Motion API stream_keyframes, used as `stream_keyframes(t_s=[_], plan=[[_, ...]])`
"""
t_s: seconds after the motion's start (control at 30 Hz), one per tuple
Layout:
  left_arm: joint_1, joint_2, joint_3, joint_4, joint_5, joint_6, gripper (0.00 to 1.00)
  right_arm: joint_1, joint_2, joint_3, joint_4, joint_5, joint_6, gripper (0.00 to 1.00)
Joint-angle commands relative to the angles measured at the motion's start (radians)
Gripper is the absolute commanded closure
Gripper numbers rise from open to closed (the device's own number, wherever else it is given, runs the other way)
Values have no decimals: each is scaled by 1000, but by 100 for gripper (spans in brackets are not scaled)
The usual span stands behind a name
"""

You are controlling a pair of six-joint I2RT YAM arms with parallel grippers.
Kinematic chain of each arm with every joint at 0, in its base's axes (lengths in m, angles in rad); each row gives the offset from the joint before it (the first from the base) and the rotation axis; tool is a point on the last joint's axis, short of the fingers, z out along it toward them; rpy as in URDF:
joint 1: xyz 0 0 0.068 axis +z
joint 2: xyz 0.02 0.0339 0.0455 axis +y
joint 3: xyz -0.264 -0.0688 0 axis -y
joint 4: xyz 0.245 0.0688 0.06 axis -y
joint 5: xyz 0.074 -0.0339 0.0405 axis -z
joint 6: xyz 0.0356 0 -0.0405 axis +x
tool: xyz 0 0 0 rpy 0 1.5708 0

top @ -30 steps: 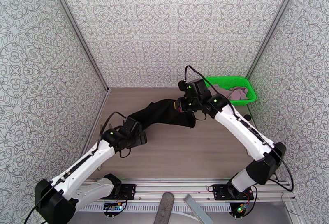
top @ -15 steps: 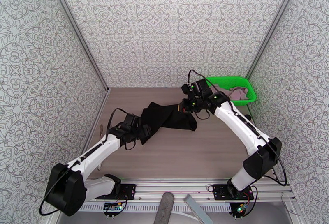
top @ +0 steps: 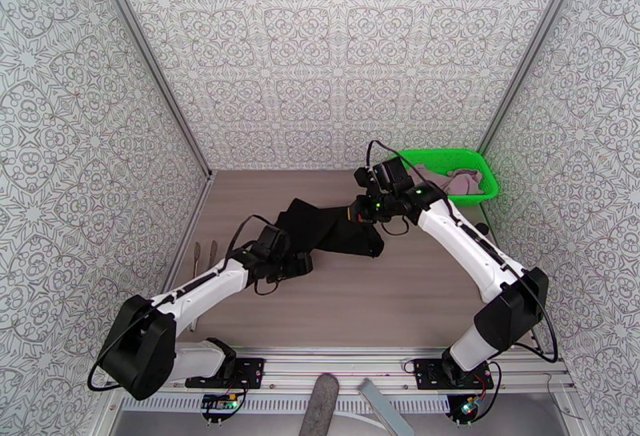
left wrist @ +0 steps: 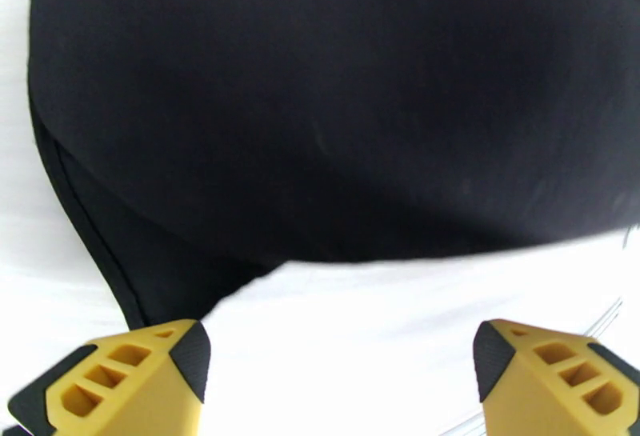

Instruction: Fold and stack the mixed laundry pile

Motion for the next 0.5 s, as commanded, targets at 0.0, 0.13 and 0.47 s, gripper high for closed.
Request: stream_keyframes(t_s=[0.0,0.13,0.47], plan=[[-29,45,4,-39,-141,31,10,-11,-38,-15,25,-16,1,100],[-67,99,36,-44,-294,37,19,-14,-51,-22,27,-13,1,100],[-97,190,169,-123,-602,60,100,-34,-99,-44,21,-8,0,100]])
